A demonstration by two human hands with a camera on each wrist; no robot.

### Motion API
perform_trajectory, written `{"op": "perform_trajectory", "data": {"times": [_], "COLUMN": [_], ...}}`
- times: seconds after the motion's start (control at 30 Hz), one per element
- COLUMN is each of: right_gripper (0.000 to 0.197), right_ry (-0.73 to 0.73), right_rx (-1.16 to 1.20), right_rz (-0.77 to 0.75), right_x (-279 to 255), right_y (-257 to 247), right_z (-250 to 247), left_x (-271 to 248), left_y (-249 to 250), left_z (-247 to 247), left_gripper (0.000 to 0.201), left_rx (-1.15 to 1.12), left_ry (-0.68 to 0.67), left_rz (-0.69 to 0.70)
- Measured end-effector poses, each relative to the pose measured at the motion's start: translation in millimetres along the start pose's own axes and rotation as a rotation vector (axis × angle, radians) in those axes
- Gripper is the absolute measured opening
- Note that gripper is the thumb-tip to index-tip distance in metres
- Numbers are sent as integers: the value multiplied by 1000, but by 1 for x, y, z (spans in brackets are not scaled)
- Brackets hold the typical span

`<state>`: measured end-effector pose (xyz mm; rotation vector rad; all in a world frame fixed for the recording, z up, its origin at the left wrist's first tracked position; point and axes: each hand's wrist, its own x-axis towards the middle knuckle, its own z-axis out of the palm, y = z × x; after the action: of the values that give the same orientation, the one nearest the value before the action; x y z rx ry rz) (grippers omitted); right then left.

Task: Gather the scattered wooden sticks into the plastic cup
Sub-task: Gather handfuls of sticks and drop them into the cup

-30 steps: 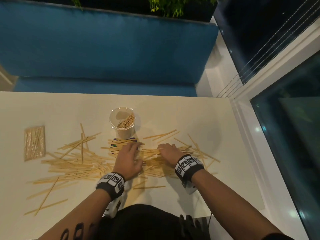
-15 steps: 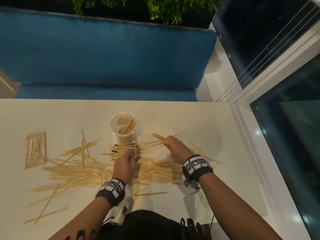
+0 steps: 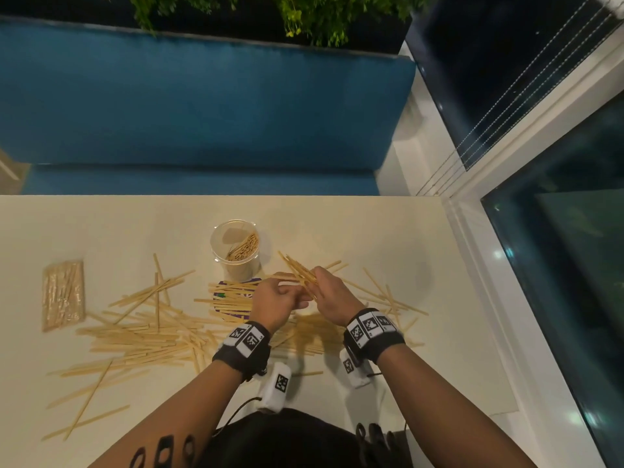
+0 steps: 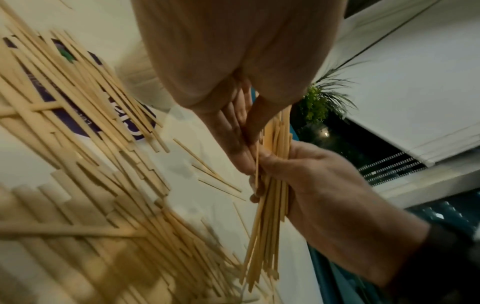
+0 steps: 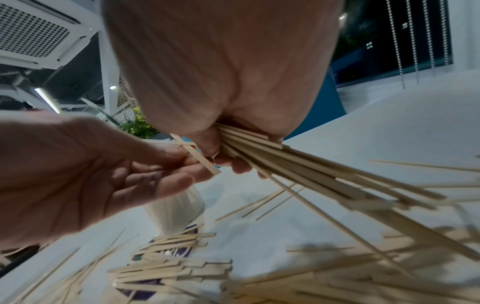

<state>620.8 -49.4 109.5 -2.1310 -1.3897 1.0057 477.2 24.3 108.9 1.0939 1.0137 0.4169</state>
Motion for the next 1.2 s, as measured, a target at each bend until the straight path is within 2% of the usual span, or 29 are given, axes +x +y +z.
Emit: {"op": "perform_trajectory", "data": {"times": [0.1, 0.23, 0.33, 0.43, 0.57, 0.67, 0.8, 0.87, 0.97, 1.03, 1.13, 1.2], "right_gripper": [15, 16, 17, 15, 13, 24, 33, 29, 17, 22, 30, 37], "right_ry": [-10, -33, 71, 176, 39, -46, -104, -110, -110, -129, -191, -227], "right_rx": [-33, -51, -23, -22, -45, 7, -20, -50, -154, -242, -392, -507], "right_rz": [-1, -23, 42, -11, -69, -69, -76, -58, -15, -18, -36, -56], "right_x": [-1, -3, 2, 7, 4, -1, -7, -7, -8, -9, -7, -5], "right_y": [3, 1, 7, 4, -15, -17, -17, -17, -14, -10, -8, -13], "right_z": [2, 1, -9, -10, 7, 11, 16, 16, 8, 1, -8, -13], "left_x": [-4, 0, -2, -4, -5, -2, 4, 4, 3, 2, 3, 6], "left_y": [3, -7, -13, -17, -14, -8, -4, -4, -3, -2, 1, 4], "left_z": [-2, -11, -17, -17, -7, -12, -28, -32, -39, -43, -44, -41], "left_gripper": [20, 30, 25, 28, 32, 28, 15, 14, 28, 30, 29, 31], "left_rx": [-93, -135, -138, -71, -165, -303, -294, -305, -255, -252, -443, -488], "left_ry": [-20, 97, 200, 205, 129, 124, 55, -23, -129, -104, 35, 114], "left_rz": [-46, -31, -55, -70, -113, -228, -372, -410, -419, -405, -375, -393]}}
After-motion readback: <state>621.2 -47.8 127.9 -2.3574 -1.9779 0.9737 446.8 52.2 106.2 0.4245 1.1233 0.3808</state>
